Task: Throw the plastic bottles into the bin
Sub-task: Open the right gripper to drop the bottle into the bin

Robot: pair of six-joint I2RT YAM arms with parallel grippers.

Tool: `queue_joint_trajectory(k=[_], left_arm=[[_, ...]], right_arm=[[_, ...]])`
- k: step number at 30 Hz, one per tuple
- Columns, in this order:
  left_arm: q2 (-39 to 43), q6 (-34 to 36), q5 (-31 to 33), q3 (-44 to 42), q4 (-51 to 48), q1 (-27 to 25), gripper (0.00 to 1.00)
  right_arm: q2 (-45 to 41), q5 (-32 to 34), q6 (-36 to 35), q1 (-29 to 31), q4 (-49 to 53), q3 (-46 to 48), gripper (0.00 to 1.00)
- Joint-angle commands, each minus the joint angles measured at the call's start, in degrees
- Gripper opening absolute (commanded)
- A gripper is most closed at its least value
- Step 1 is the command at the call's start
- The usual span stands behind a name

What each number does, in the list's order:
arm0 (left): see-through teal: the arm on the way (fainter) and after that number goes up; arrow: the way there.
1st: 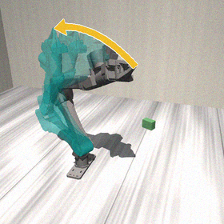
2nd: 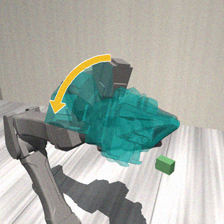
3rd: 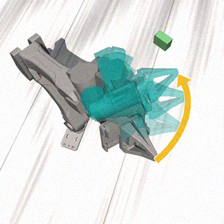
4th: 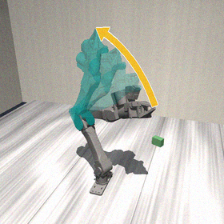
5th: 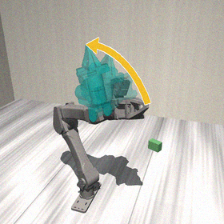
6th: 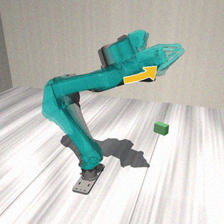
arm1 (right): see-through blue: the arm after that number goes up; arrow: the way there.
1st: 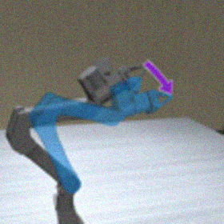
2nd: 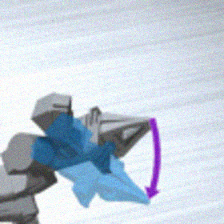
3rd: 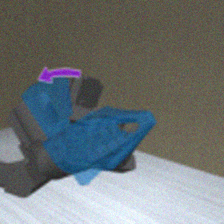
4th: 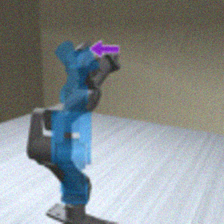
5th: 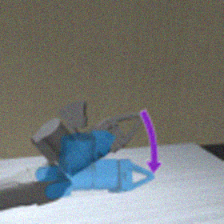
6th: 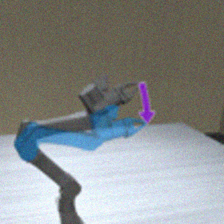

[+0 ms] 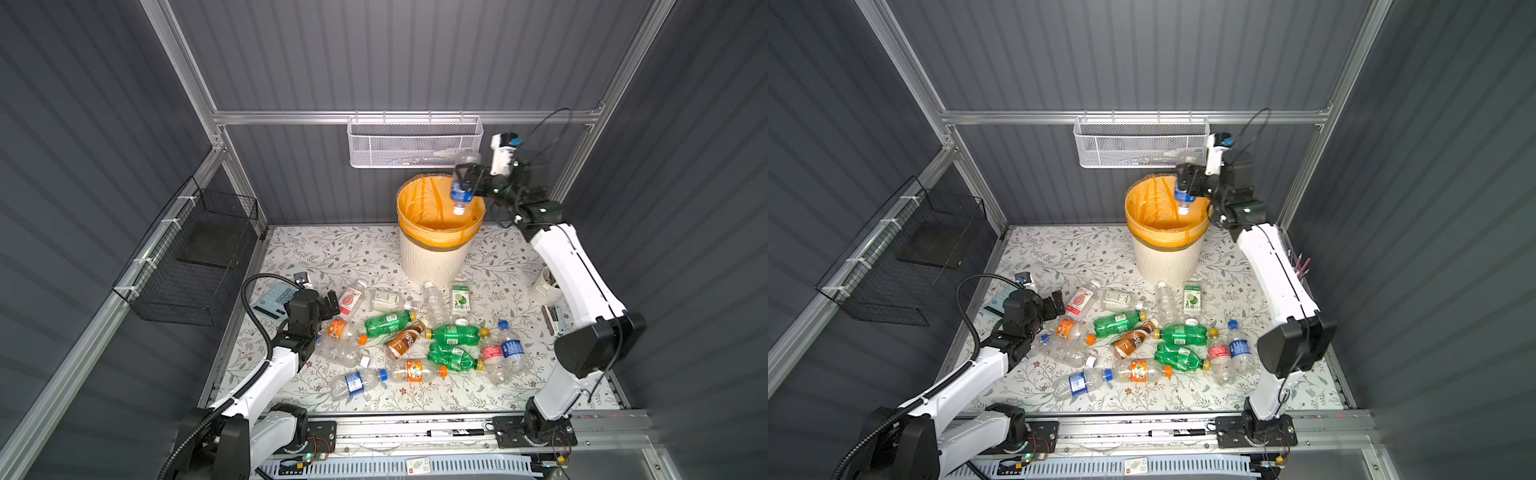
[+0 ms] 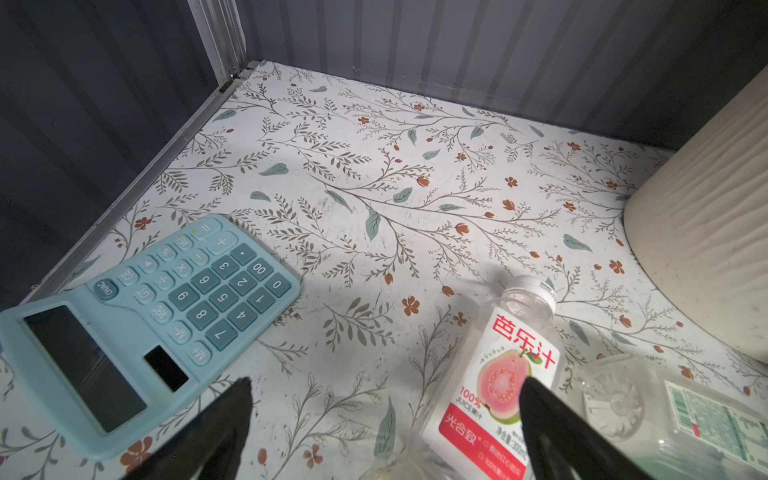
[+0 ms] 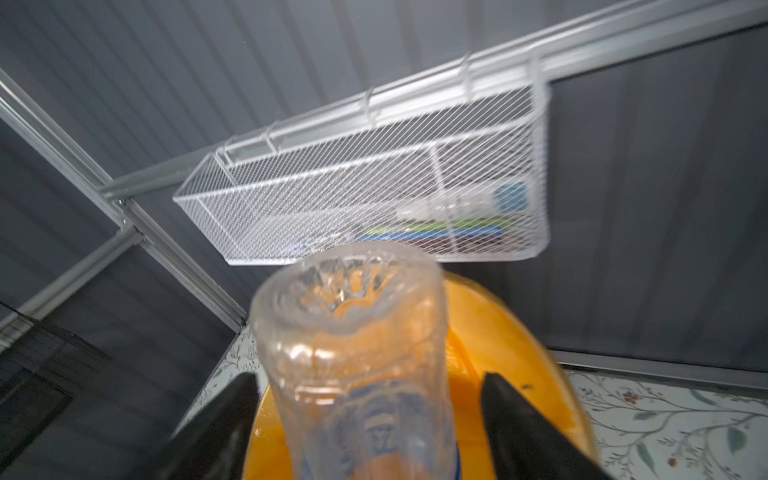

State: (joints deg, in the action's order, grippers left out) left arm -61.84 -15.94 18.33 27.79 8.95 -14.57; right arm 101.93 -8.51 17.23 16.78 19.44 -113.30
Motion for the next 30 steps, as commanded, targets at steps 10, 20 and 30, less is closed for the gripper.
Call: queue_joint_trajectory(k=[10, 20, 30], left_arm=[[-2.4, 0.3, -1.8, 3.2, -4.0, -0.1, 1.0], [-8.5, 5.5, -7.3, 9.3, -9.5, -0.2, 1.0], [-17.1, 11.1, -13.9, 17.5, -16.0, -1.2, 0.97]], right_arm=[[-22.0, 10.8, -4.0, -0.7, -11.3, 27.6, 0.99], [-32.6, 11.7, -0.3, -5.4, -12.8, 52.1, 0.99], [-37.4, 10.2, 2.1, -11.0, -11.0, 66.4, 0.99]])
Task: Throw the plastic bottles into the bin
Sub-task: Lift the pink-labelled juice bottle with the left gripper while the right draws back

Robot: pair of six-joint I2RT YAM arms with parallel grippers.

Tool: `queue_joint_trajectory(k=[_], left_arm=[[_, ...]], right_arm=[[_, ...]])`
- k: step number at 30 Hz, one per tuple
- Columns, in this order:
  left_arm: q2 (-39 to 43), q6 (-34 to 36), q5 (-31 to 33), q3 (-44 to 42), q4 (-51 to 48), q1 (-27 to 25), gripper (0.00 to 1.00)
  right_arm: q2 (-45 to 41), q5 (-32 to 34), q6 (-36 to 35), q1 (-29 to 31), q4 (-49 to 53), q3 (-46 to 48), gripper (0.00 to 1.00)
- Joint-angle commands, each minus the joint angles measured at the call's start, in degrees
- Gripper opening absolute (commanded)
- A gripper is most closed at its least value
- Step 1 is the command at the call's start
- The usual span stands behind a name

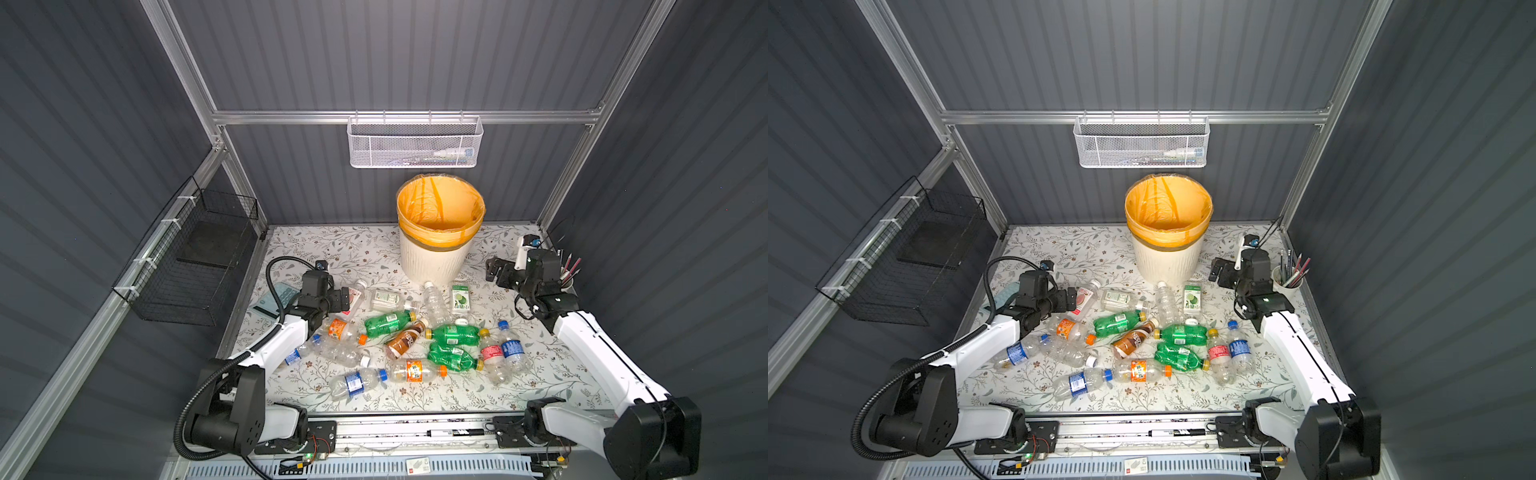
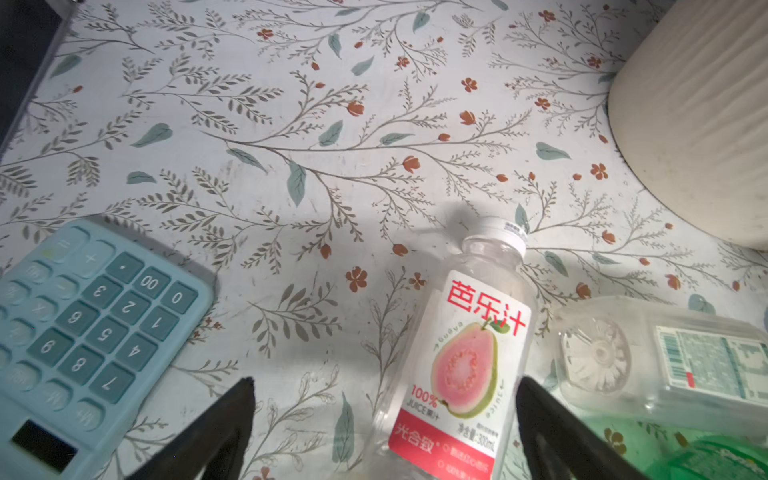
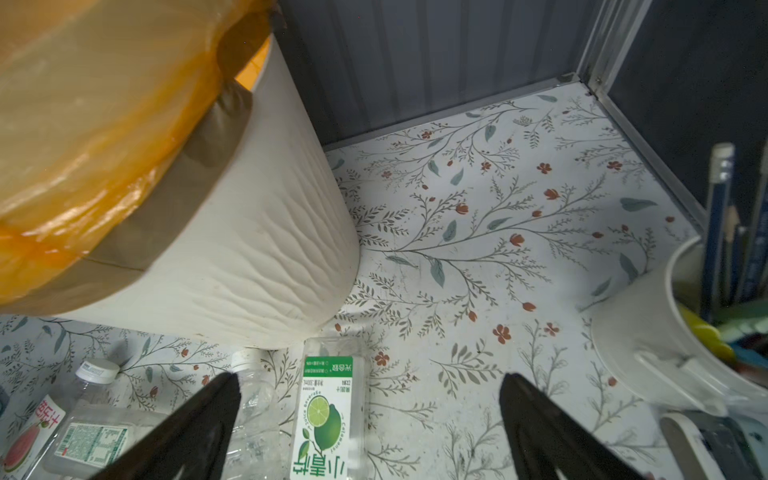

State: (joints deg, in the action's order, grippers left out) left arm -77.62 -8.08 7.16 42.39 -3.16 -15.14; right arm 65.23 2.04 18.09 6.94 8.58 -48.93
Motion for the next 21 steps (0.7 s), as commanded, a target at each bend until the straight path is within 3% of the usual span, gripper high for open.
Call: queue_joint_trajectory(k=[1, 10, 21], left_arm=[[-2.4, 3.8, -2.4, 4.0, -5.3, -0.7, 0.96], [-11.9, 7.6, 3.2, 13.1, -14.9, -5.4, 0.94], [-21.8, 8.7, 3.2, 22.1, -24.2, -6.6, 0.9]], right_arm=[[-2.8, -0.4, 1.6, -1.7, -0.2, 3.1, 0.99], [-5.4, -3.4, 4.2, -6.3, -2.9, 9.2, 0.99], [-5.0, -5.1, 4.4, -7.9, -4.5, 11.2, 0.99]])
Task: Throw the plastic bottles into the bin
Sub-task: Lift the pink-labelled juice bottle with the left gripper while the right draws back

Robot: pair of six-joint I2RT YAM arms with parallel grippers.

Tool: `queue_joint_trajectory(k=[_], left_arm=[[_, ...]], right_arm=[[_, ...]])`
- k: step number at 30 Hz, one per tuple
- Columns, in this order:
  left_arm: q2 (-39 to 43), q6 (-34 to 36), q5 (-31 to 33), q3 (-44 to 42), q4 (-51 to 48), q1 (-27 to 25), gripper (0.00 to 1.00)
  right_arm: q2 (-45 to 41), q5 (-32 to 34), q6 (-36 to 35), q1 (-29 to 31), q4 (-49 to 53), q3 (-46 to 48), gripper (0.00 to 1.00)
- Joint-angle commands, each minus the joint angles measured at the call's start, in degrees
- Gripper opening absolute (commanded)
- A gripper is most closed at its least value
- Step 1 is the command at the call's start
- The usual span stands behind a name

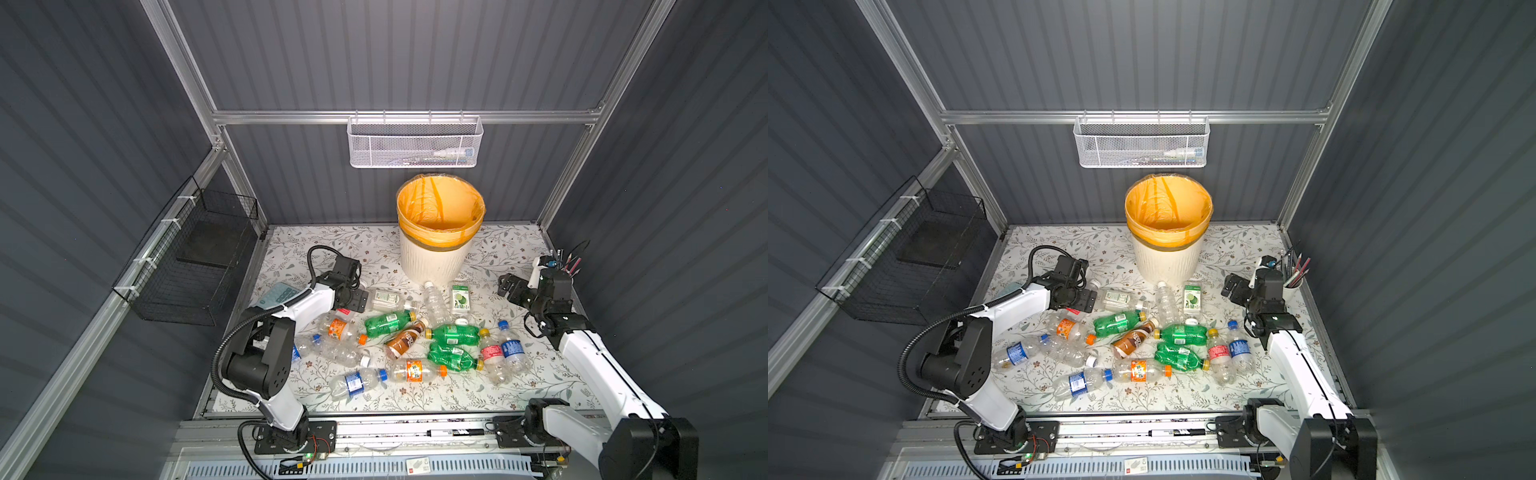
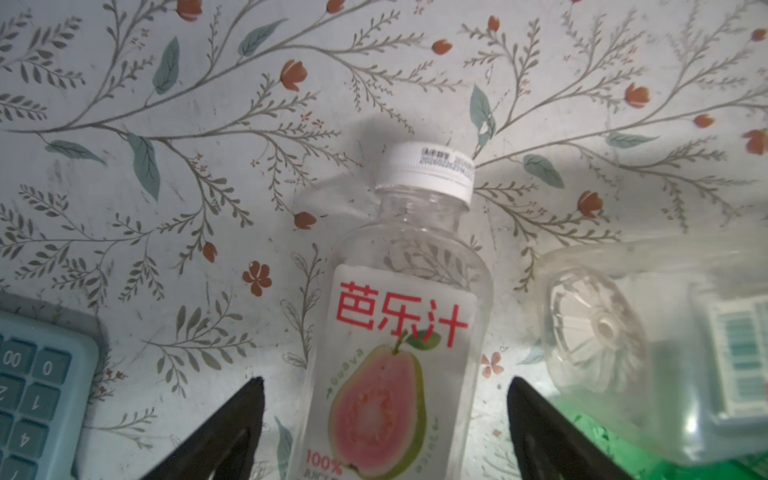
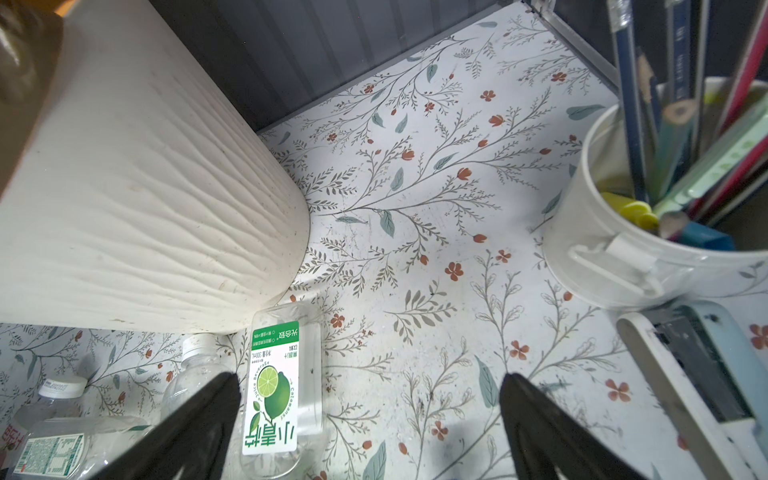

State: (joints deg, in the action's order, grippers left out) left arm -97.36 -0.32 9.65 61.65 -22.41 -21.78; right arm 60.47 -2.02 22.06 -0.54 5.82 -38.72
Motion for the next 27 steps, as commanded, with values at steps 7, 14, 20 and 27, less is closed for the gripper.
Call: queue_joint_trajectory(k=[7, 14, 20, 27], left_arm=[[-7.5, 0.5, 0.7, 7.9, -7.1, 0.1, 0.87], [-11.9, 1.5, 0.6, 12.3, -10.0, 0.1, 0.69], [-9.8, -0.3, 1.2, 11.8, -8.2, 0.2, 0.51], [1.1, -4.4, 2.3, 12.5, -2.6, 1.0, 0.47]], right_arm=[[-0.2, -1.8, 0.3, -1.2, -1.7, 1.5, 0.99], [-0.4, -2.2, -0.1, -2.0, -1.4, 2.0, 0.99], [-0.9, -2.5, 0.0, -2.7, -1.5, 2.6, 0.99], [-3.3, -2.7, 0.3, -3.9, -1.3, 3.6, 0.99]])
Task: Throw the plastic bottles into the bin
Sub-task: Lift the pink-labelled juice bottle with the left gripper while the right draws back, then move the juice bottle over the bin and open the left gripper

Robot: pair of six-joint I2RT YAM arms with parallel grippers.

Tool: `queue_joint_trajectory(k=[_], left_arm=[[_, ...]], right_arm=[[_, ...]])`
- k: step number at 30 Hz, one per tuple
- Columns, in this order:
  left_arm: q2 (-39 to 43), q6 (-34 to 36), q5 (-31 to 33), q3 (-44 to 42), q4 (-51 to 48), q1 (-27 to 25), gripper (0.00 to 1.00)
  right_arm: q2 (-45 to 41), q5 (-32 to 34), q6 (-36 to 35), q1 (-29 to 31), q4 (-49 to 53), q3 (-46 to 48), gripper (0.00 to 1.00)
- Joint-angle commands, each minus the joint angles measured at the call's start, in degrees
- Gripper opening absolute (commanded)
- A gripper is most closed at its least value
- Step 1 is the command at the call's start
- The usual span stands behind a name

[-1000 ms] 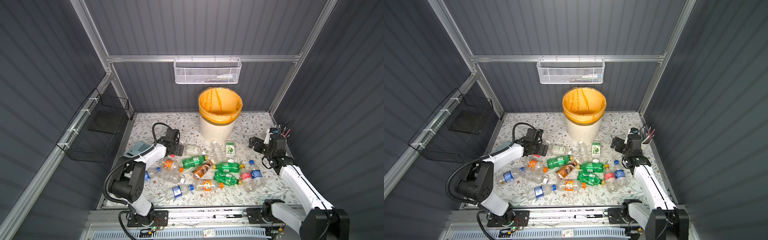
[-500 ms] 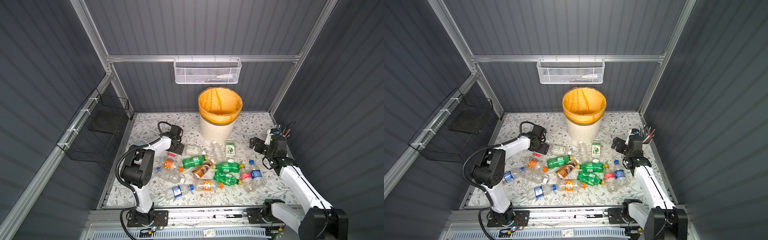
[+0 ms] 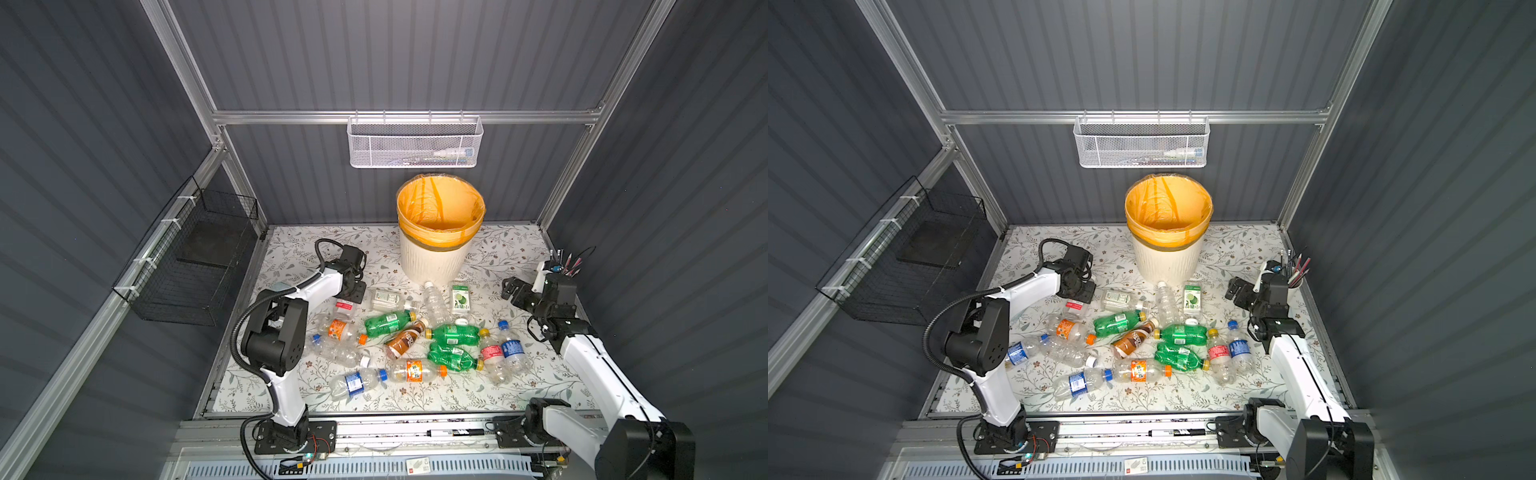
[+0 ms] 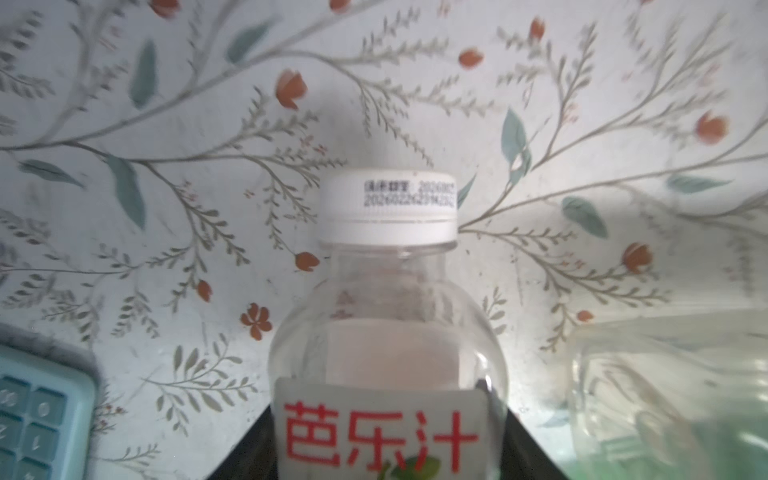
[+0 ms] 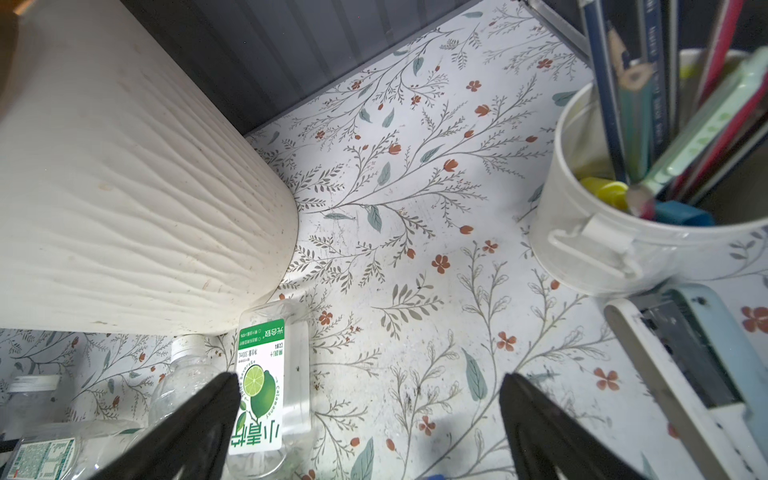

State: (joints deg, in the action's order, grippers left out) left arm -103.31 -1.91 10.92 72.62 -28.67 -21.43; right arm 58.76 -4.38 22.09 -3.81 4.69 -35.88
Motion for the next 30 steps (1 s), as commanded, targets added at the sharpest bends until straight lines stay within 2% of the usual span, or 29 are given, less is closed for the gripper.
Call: queue_joint_trajectory(k=[1, 6, 9, 12, 15, 17, 19, 22, 24, 25, 27, 30], left_arm=[[9.3, -3.3, 1.4, 1.7, 4.8, 0.8, 0.47], [21.5, -5.4, 1.5, 1.8, 13.9, 0.9, 0.46], [28.3, -7.8, 0.9, 0.6, 24.0, 0.9, 0.47], [30.7, -11.3, -1.8, 1.0, 34.3, 0.9, 0.49], [25.7, -15.5, -9.1, 7.4, 37.8, 0.6, 0.49], [18.8, -17.1, -14.6, 17.3, 34.9, -1.0, 0.49], [10.1, -14.5, -18.5, 29.4, 26.8, -5.5, 0.53], [-3.0, -4.8, -15.0, 50.8, 9.6, -14.1, 0.62], [-7.7, -3.9, -12.6, 58.4, 4.4, -16.3, 0.74], [-7.8, -4.4, -12.2, 58.1, 5.3, -16.3, 0.8], [-4.4, -4.8, -10.0, 50.8, 13.0, -16.3, 0.99], [1.1, -5.3, -6.4, 40.4, 22.4, -16.4, 1.0]], right_arm=[[-2.2, -0.3, 0.3, -0.8, 0.0, 1.0, 0.99], [-5.6, 0.5, 0.8, -1.5, 0.6, 2.1, 0.99], [-8.0, 1.4, 1.5, -2.0, 0.5, 3.2, 0.99], [-10.2, 1.9, 2.3, -2.5, 0.6, 4.1, 0.99], [-11.9, 1.9, 3.2, -2.9, 0.9, 4.2, 0.99], [-12.7, 0.0, 3.3, -3.0, 0.8, 4.1, 0.99], [-12.8, -3.9, 2.7, -3.0, 1.1, 3.2, 0.99], [-11.9, -5.3, 2.0, -2.9, 5.9, 0.2, 0.99], [-11.8, -3.6, 1.5, -2.9, 10.0, -1.4, 0.99], [-12.2, -2.9, 1.4, -2.9, 10.9, -1.6, 0.99], [-13.6, -1.4, 2.3, -2.9, 12.5, -1.4, 0.99], [-14.3, 0.0, 4.2, -2.8, 15.4, -1.5, 0.99]])
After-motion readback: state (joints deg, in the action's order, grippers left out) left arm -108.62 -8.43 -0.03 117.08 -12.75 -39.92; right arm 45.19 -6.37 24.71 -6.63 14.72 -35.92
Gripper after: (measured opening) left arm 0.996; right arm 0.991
